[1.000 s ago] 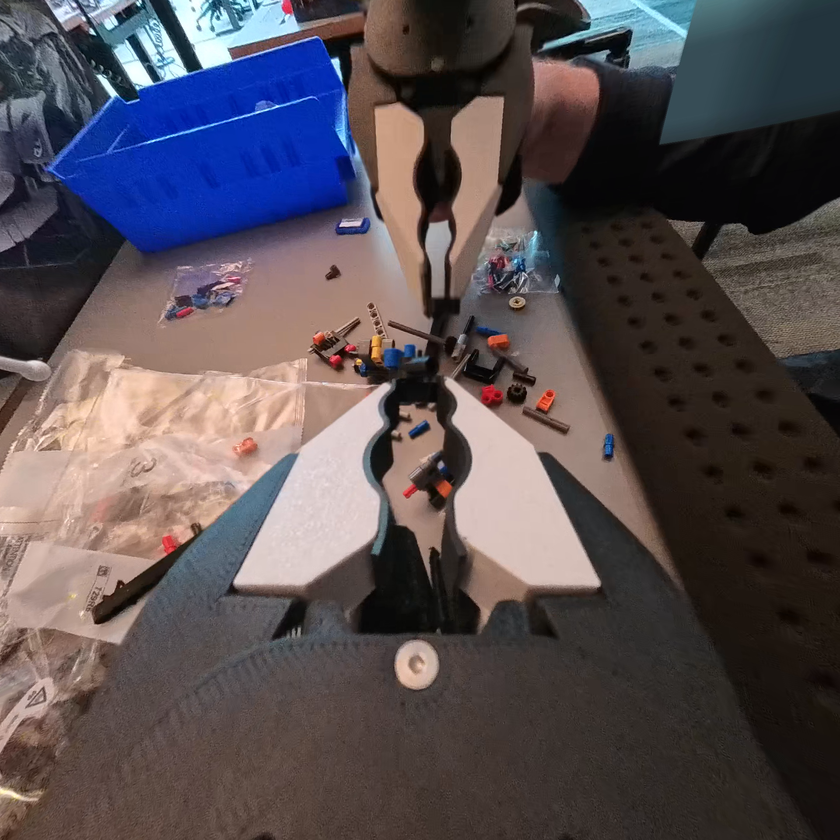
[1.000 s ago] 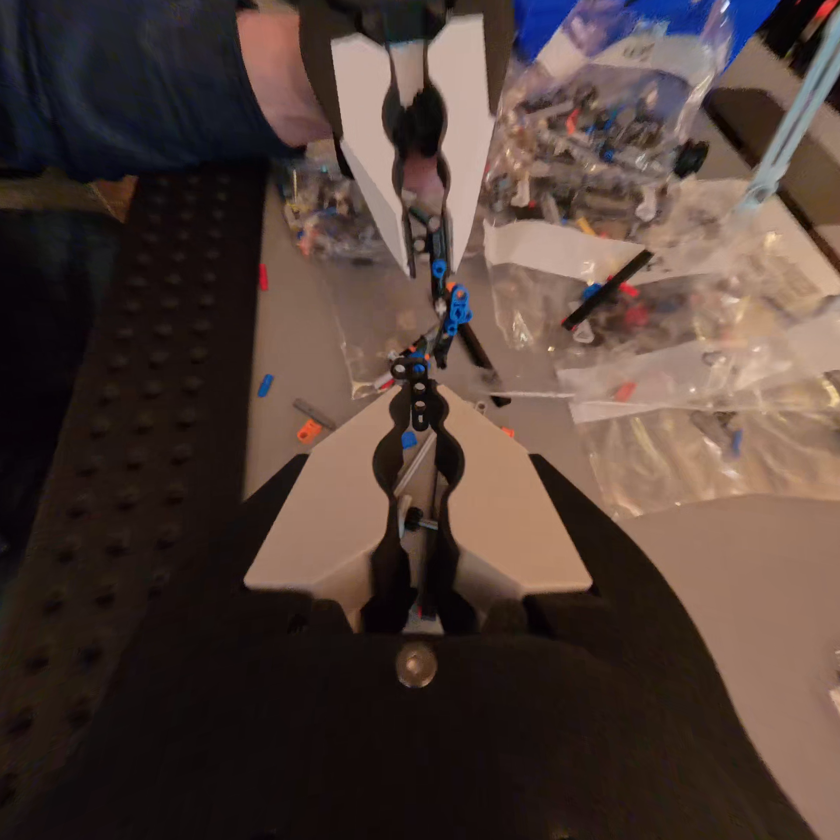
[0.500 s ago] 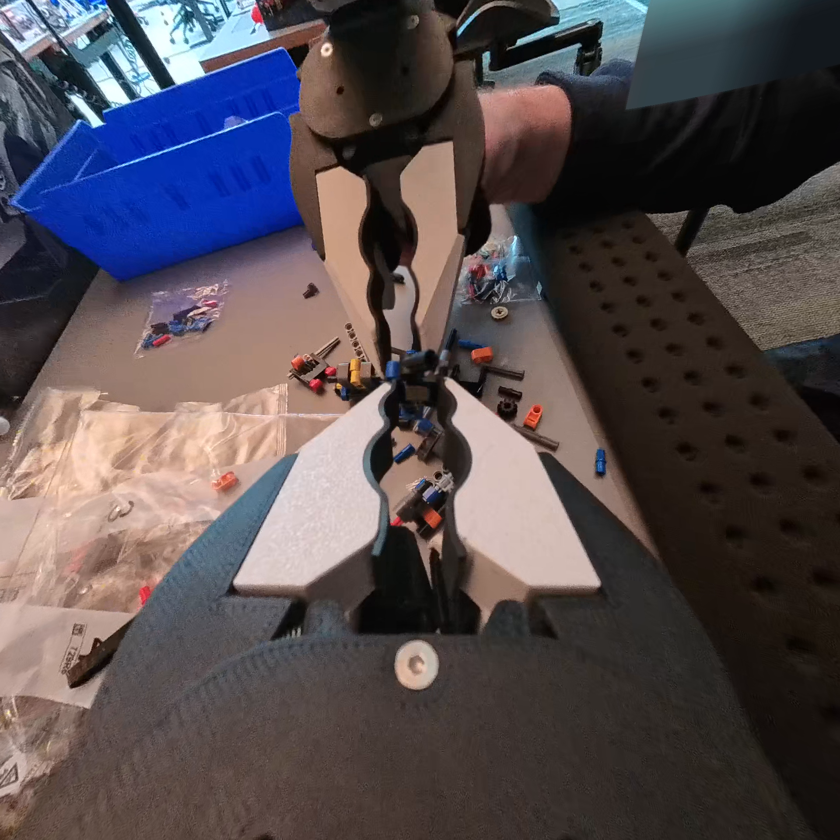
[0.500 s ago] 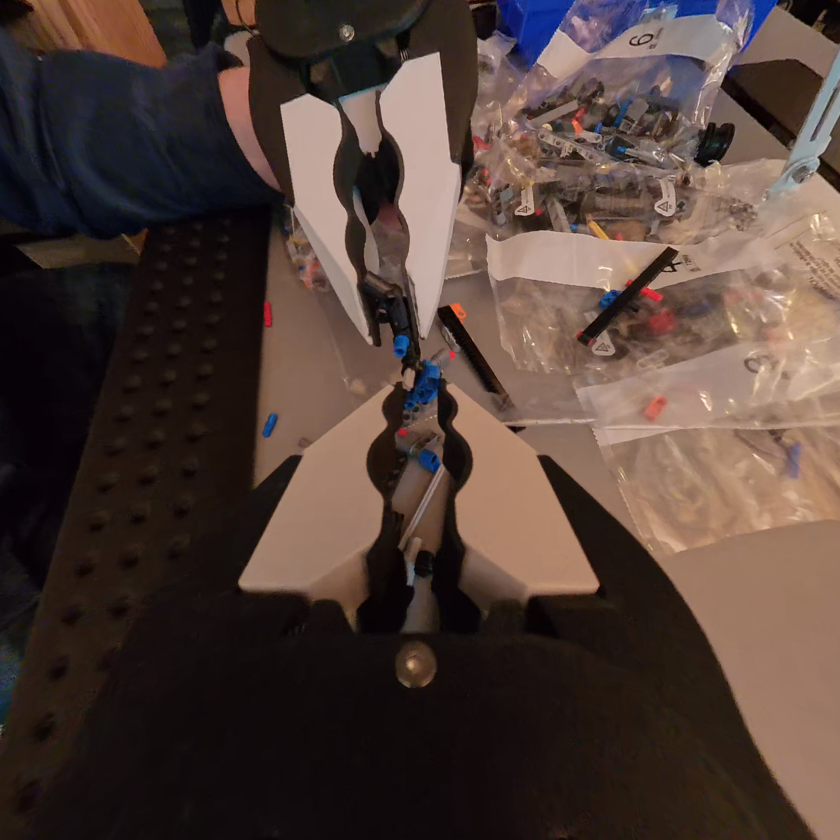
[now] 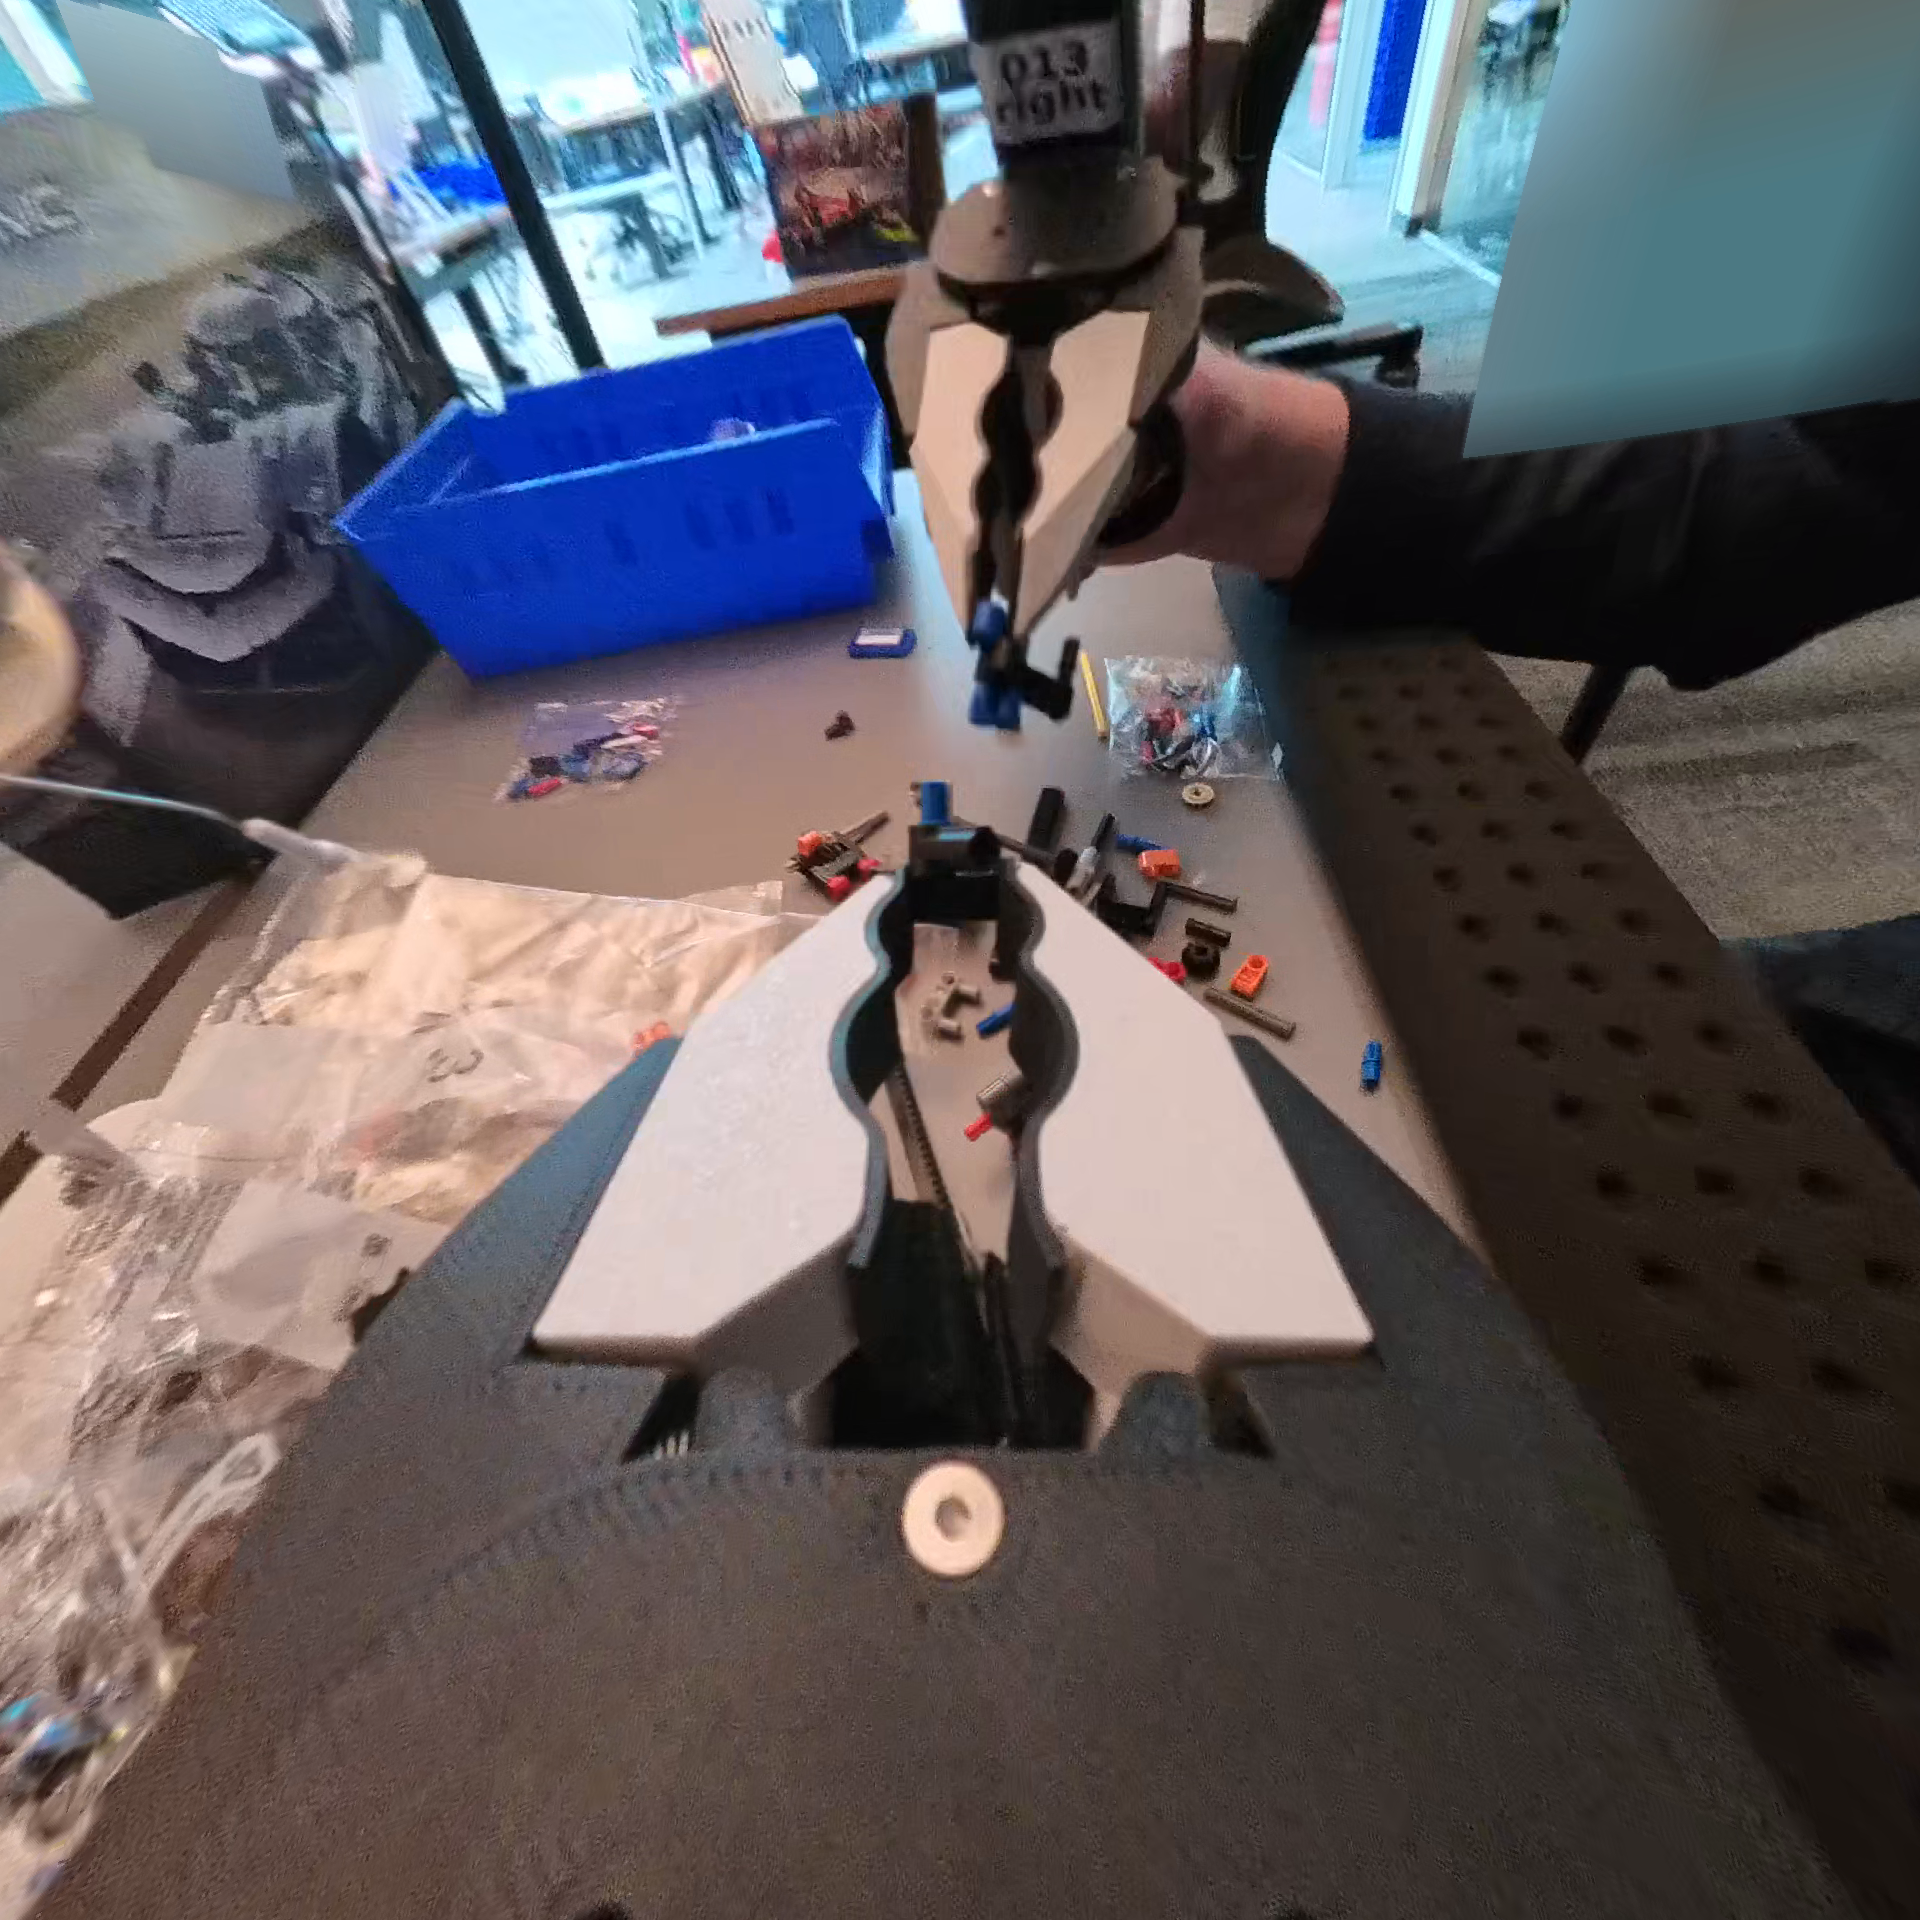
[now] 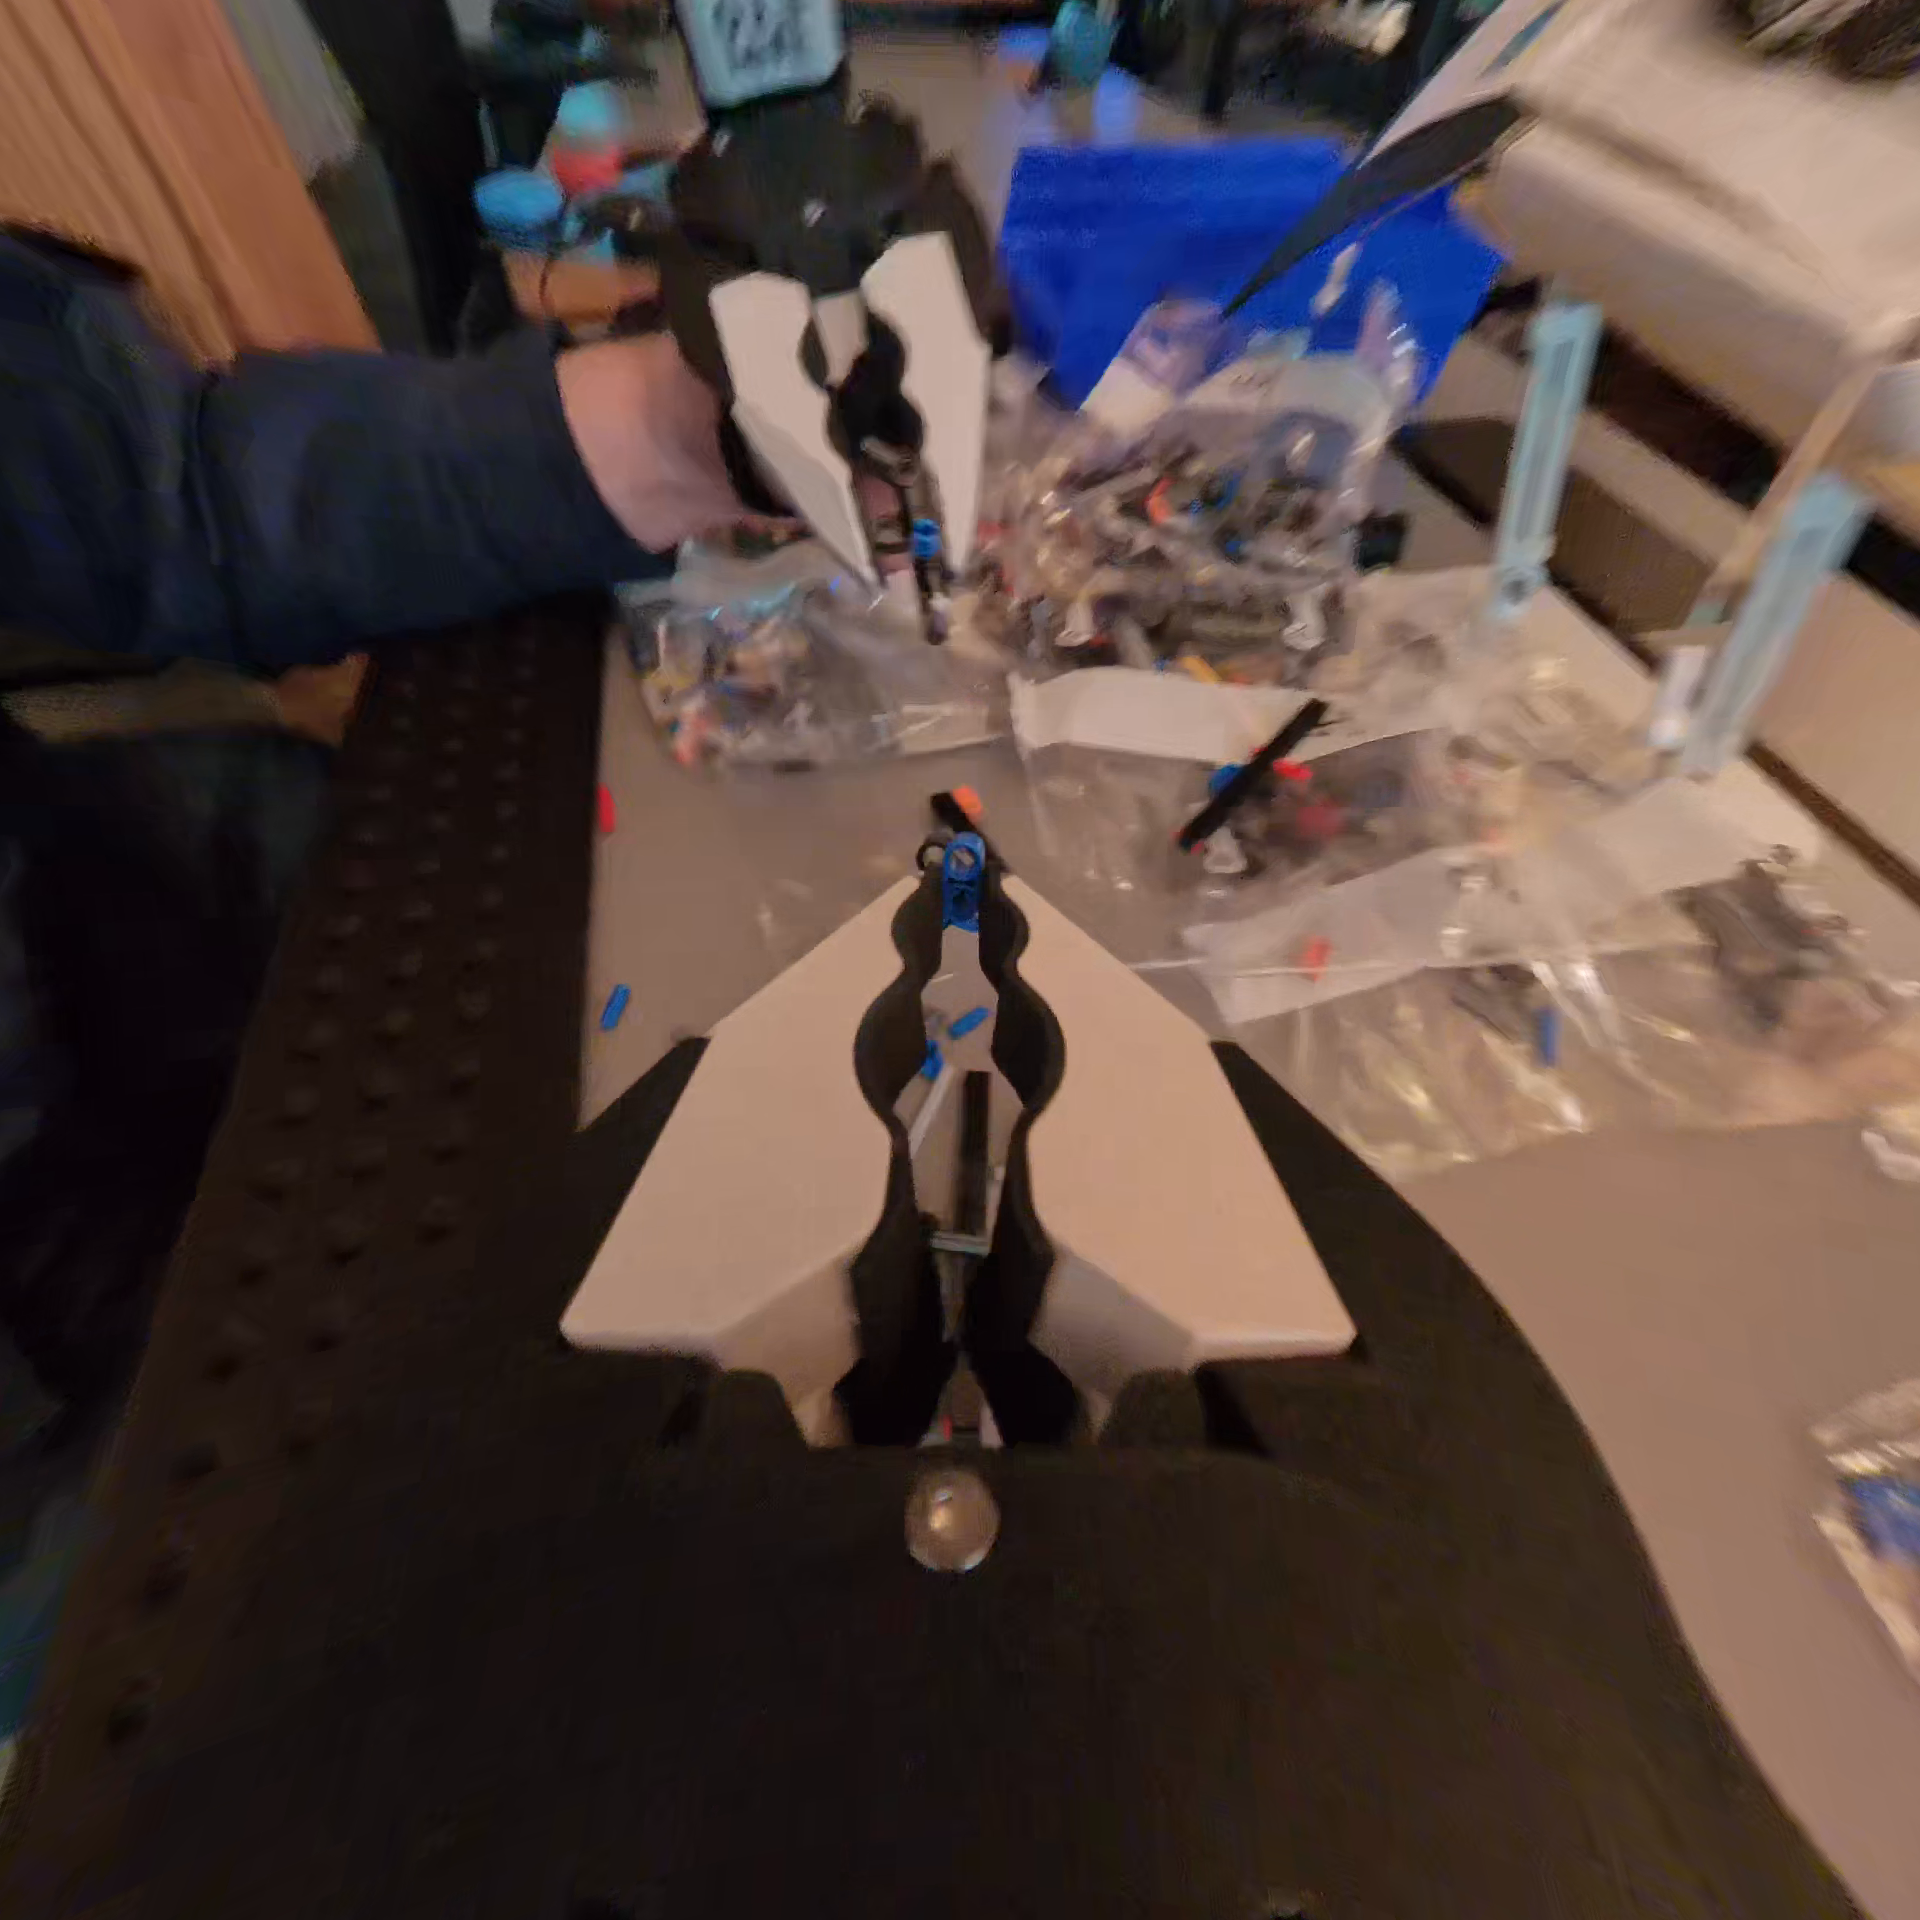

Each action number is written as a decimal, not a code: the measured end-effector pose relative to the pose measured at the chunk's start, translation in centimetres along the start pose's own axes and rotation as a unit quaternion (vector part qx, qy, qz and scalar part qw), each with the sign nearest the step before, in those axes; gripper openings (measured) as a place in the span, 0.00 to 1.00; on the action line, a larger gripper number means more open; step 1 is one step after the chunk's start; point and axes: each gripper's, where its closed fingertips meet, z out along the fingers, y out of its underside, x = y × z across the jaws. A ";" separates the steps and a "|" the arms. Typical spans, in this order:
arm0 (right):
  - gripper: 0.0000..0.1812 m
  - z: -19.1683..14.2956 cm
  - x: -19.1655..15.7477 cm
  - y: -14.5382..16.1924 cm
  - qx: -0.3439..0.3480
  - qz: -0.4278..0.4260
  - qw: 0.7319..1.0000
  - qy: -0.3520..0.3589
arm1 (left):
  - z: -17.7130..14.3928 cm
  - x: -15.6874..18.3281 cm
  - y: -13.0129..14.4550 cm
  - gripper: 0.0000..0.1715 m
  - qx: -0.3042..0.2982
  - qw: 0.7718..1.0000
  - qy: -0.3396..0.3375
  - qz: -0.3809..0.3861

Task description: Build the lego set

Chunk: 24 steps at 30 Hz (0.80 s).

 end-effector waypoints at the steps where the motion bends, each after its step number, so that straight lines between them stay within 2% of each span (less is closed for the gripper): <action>1: 0.02 0.9 -0.6 0.5 -0.016 0.000 1.000 -0.018 | 0.9 0.3 0.5 0.09 -0.014 1.000 0.007 0.001; 3: 0.02 1.9 -0.3 2.4 -0.057 -0.001 0.998 -0.017 | 2.3 1.3 1.9 0.09 -0.053 0.998 0.031 0.010; 4: 0.03 2.0 -0.5 2.3 -0.046 0.006 0.998 -0.030 | 2.7 1.4 2.3 0.09 -0.063 0.997 0.033 0.010; 5: 0.02 2.1 -0.7 2.1 -0.033 0.021 0.998 -0.043 | 3.0 1.6 2.4 0.09 -0.064 0.997 0.038 0.008; 7: 0.03 2.7 -0.5 4.0 -0.079 0.044 0.995 -0.050 | 3.3 1.8 2.5 0.09 -0.062 0.997 0.045 0.005; 9: 0.10 3.3 -0.8 4.8 -0.105 0.040 0.992 -0.055 | 3.6 1.7 2.7 0.09 -0.065 0.997 0.045 0.001; 14: 0.10 4.1 -0.8 2.6 -0.065 -0.012 0.998 -0.023 | 4.3 2.2 2.8 0.09 -0.074 0.996 0.055 0.008; 16: 0.09 4.8 -1.2 2.8 -0.080 -0.019 0.996 -0.025 | 4.5 2.2 2.6 0.09 -0.072 0.996 0.054 0.012; 19: 0.01 5.5 -1.6 2.7 -0.079 -0.035 0.996 -0.027 | 4.7 2.4 2.6 0.09 -0.076 0.995 0.055 0.016; 24: 0.01 5.1 -1.3 2.0 -0.070 -0.029 0.997 -0.014 | 4.7 2.1 2.2 0.09 -0.067 0.997 0.046 0.018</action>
